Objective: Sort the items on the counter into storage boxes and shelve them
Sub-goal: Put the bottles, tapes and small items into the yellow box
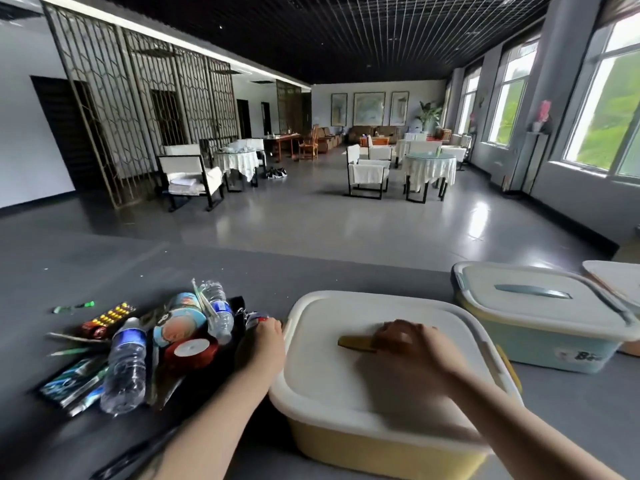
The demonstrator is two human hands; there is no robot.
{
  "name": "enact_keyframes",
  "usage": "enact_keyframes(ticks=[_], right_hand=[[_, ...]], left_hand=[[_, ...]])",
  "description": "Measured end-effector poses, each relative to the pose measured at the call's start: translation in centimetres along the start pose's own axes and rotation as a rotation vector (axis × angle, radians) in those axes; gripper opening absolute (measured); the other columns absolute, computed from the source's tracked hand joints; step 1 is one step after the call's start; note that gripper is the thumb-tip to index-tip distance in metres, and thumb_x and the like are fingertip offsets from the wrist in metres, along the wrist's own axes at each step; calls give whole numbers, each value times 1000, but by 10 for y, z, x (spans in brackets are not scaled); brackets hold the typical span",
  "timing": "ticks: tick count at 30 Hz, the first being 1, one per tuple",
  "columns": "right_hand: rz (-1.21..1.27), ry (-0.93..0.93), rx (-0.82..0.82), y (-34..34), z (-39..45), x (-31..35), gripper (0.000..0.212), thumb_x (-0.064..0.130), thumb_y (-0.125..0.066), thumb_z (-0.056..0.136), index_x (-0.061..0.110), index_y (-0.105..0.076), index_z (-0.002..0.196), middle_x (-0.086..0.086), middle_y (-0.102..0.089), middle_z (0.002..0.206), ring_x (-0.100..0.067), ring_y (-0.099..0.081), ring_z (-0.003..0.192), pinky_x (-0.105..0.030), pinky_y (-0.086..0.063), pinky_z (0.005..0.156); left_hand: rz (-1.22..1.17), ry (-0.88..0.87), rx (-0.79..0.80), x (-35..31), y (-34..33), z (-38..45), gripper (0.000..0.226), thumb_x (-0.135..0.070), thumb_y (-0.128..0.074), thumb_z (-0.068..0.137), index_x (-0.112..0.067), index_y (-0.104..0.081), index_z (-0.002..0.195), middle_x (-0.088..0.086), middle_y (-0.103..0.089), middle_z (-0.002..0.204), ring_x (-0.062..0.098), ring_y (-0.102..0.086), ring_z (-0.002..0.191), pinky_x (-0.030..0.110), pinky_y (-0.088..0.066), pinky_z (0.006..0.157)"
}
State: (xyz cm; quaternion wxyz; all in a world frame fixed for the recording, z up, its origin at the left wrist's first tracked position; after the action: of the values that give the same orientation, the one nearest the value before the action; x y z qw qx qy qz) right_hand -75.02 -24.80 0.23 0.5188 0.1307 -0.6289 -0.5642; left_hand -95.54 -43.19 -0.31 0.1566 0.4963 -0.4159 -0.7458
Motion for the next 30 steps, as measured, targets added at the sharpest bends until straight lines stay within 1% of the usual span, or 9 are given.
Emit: enact_keyframes(ticks=[1, 4, 8, 11, 14, 18, 24, 26, 30], right_hand=[[-24, -21, -26, 1, 1, 0, 17, 41, -69, 79, 41, -62, 94, 14, -70, 97, -17, -64, 92, -28, -46, 69], [-150, 20, -58, -2, -4, 7, 24, 45, -58, 87, 31, -59, 106, 7, -64, 108, -20, -60, 101, -30, -45, 79], [-315, 115, -92, 4, -4, 22, 29, 43, -43, 97, 16, -50, 107, -2, -59, 109, -25, -54, 105, -36, -39, 86], [-377, 123, -101, 19, -3, 31, 32, 45, -39, 98, 17, -50, 107, -2, -58, 109, -24, -52, 106, -34, -35, 85], [-353, 140, -257, 60, -13, 42, 32, 48, -41, 96, 19, -52, 106, -1, -58, 109, -23, -52, 106, -32, -34, 83], [-348, 124, -474, 130, -43, 39, 32, 45, -46, 95, 17, -57, 104, -1, -60, 106, -23, -54, 103, -33, -38, 84], [-353, -92, -666, 198, -128, -44, 29, 40, -47, 93, 18, -62, 107, -2, -59, 108, -22, -52, 103, -36, -43, 87], [-384, -189, -709, 208, -159, -78, 21, 35, -51, 93, 21, -63, 104, -1, -59, 105, -24, -53, 101, -37, -43, 84], [-436, -372, -734, 210, -220, -151, 13, 30, -56, 91, 22, -63, 99, -1, -60, 101, -25, -53, 97, -36, -40, 80]], left_hand=[[41, -18, -29, 0, 3, 0, 27, -21, -35, 100, -11, -60, 95, 16, -65, 106, 33, -60, 102, 35, -46, 82], [4, -100, -37, -10, 0, -5, 33, -31, -42, 99, -14, -56, 123, 10, -62, 123, 28, -55, 115, 36, -42, 94], [56, -225, 55, -31, -20, -21, 48, -32, -55, 93, -16, -46, 138, 3, -42, 146, 22, -38, 133, 32, -27, 110], [-53, -306, -8, -49, -11, -31, 47, -29, -60, 90, -13, -53, 133, 7, -47, 143, 23, -40, 133, 34, -28, 111], [-138, -375, -115, -74, 14, -33, 41, -25, -61, 87, -4, -62, 121, 14, -57, 131, 32, -49, 124, 44, -36, 105], [-155, -507, -224, -131, 37, -49, 39, -15, -67, 86, -6, -62, 123, 11, -55, 135, 31, -48, 126, 44, -39, 104], [-160, -778, -146, -245, -14, -123, 47, -39, -49, 94, -16, -52, 135, 5, -39, 149, 23, -36, 137, 43, -30, 111], [-157, -824, -76, -275, -50, -151, 54, -51, -35, 93, -25, -47, 138, 0, -35, 151, 19, -29, 140, 42, -21, 115], [-45, -924, 105, -322, -135, -206, 57, -56, -34, 91, -34, -37, 143, -2, -26, 156, 18, -20, 144, 41, -7, 118]])
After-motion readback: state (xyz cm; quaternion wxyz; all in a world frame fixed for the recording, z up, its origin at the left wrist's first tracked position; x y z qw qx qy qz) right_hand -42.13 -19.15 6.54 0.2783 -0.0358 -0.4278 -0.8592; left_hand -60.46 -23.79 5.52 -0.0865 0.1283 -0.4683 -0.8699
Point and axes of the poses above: each hand's wrist, its own z-axis towards the middle knuckle, its own y-axis out of the back of the hand, x = y × z, the point moved 7 cm from there along z, towards the middle knuckle
